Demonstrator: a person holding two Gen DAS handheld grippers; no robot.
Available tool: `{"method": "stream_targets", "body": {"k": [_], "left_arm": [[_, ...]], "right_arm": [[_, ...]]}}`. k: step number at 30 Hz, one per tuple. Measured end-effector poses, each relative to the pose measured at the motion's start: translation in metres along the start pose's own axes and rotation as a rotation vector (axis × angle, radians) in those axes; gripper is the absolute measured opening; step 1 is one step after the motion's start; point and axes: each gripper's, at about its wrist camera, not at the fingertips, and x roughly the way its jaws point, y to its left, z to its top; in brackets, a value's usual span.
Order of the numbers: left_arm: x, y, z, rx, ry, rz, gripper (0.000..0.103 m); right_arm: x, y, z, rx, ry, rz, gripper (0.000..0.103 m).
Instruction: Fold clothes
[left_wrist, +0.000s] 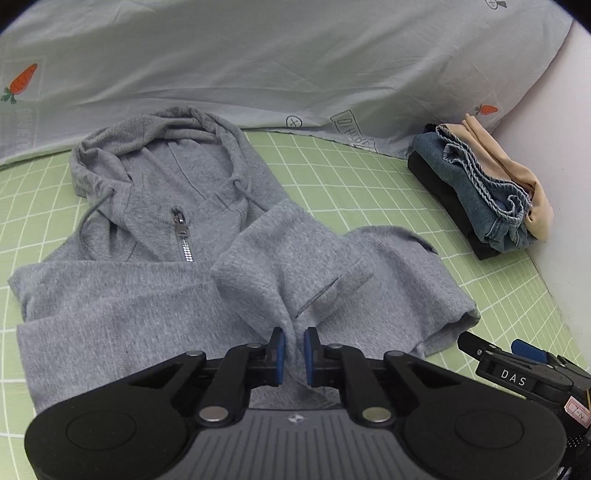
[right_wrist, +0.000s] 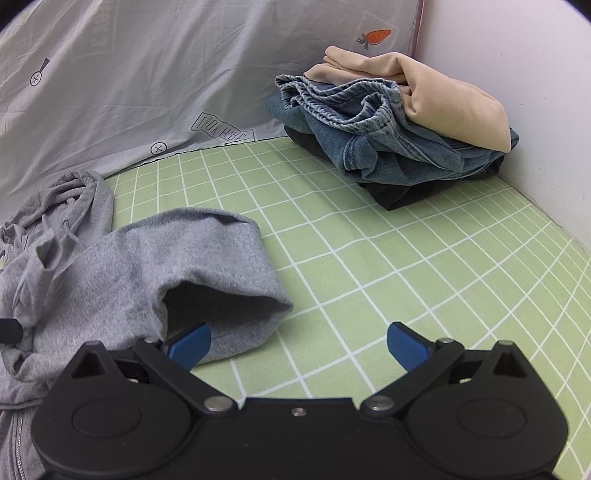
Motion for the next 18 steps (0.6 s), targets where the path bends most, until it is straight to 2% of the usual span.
{"method": "stream_targets", "body": {"k": [5, 6, 7, 10, 13, 18], "left_arm": [[-0.047, 0.017, 0.009, -0.007, -0.134, 0.081, 0.01], [-0.055, 0.022, 0.01, -0.014, -0.156, 0.108, 0.008], [-0.063, 0.027, 0.01, -0.021, -0.177, 0.134, 0.0], [-0.083, 0.045, 0.01, -0.045, -0.224, 0.202, 0.0], [-0.095, 0.069, 0.006, -0.103, -0.236, 0.243, 0.0], [-0.094, 0.088, -0.005, -0.201, -0.196, 0.228, 0.001]], "right_arm": [[-0.007, 0.011, -0.001, -0.059, -0.021, 0.016, 0.103], [-0.008, 0.014, -0.001, -0.072, -0.025, 0.019, 0.103], [-0.009, 0.016, -0.001, -0.086, -0.027, 0.025, 0.103], [-0.011, 0.023, -0.004, -0.125, -0.03, 0.041, 0.103], [-0.011, 0.029, -0.007, -0.157, -0.022, 0.052, 0.103], [-0.009, 0.039, -0.013, -0.198, -0.001, 0.059, 0.103]]}}
